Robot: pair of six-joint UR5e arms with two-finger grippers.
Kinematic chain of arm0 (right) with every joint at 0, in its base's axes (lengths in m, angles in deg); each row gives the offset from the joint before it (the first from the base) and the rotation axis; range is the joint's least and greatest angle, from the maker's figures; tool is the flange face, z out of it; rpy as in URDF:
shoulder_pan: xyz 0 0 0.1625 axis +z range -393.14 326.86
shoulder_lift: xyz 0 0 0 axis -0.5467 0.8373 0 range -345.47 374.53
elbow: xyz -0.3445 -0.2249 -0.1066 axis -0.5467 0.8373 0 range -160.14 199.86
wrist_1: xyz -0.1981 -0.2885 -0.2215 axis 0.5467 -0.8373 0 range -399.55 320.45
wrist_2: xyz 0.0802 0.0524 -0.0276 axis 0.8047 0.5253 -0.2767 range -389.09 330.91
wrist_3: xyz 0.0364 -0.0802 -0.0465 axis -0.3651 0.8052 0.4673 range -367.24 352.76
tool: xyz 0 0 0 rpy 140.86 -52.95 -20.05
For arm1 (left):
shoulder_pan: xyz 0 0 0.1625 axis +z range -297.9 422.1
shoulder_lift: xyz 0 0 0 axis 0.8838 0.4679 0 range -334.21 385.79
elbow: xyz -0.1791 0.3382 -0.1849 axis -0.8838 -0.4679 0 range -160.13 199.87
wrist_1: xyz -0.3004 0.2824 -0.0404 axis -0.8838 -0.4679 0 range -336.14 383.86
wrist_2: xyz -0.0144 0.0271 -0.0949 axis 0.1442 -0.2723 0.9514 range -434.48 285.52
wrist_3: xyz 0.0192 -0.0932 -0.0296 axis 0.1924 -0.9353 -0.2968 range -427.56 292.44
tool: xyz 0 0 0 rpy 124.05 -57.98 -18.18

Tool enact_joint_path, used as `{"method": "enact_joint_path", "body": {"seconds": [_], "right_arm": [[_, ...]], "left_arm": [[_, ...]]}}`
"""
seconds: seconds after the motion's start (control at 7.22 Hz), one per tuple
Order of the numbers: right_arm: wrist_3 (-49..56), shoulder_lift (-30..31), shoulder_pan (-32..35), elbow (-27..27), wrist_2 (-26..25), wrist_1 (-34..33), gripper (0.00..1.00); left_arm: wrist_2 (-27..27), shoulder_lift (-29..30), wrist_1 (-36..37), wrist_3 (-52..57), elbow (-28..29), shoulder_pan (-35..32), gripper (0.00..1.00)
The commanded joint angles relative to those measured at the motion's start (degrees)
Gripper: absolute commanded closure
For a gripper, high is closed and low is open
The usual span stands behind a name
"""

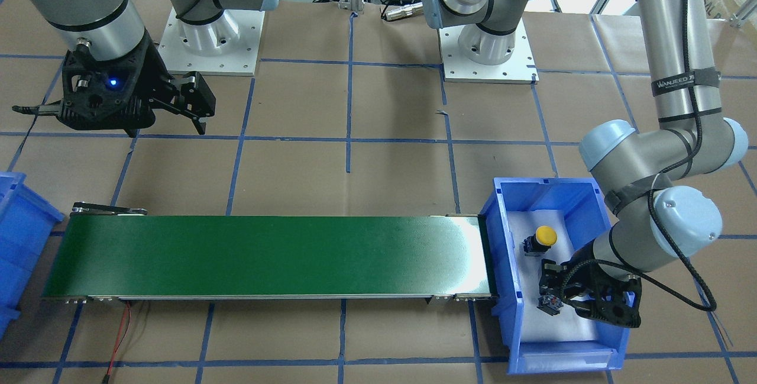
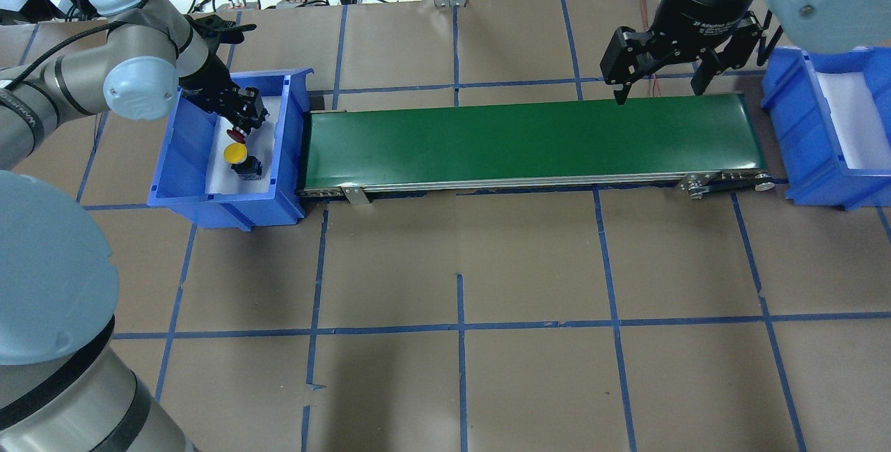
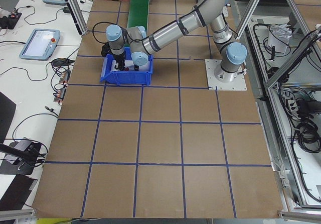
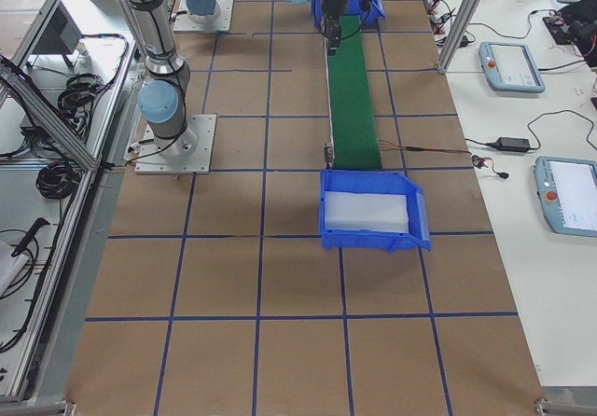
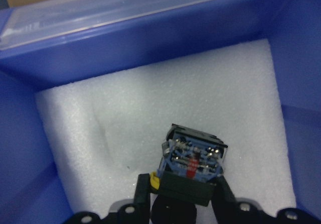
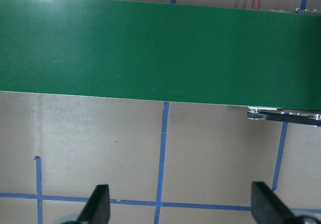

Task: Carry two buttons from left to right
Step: 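Lift the red button and carry it over the conveyor belt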

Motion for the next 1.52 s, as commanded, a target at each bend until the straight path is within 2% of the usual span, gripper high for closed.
{"method": "enact_joint_path", "body": {"seconds": [0.0, 0.14, 0.42, 0.69, 0.97, 1.11, 1.38], "right_arm": [[-0.01, 0.01, -0.03, 0.08, 0.23, -0.01, 0.00], [0.17, 0.01, -0.03, -0.09, 0.23, -0.01, 0.00], [0.26, 0.01, -0.82, -0.09, 0.40, 0.34, 0.00], [0.17, 0.01, -0.82, -0.09, 0.40, 0.43, 0.00], [0.17, 0.01, -0.91, -0.09, 0.40, 0.43, 0.00], [0.26, 0.01, -1.17, -0.09, 0.40, 0.43, 0.00], [0.26, 0.09, -1.70, -0.09, 0.49, 0.78, 0.00]], "left_arm": [[-1.12, -1.45, -0.35, 0.01, 0.66, -0.04, 0.57], [-1.65, -2.67, -1.48, 0.01, 2.23, -0.22, 0.56], [-1.66, -4.08, -9.88, -0.60, 7.83, -1.44, 0.56], [-1.39, -4.79, -14.84, -6.98, 12.86, -7.39, 0.56], [-1.48, -2.78, -12.24, -20.91, 12.18, -15.91, 0.56], [-1.65, -1.55, -7.87, -22.65, 10.43, -19.08, 0.56], [-1.13, -1.10, -3.80, -20.75, 6.22, -21.22, 0.57]]}}
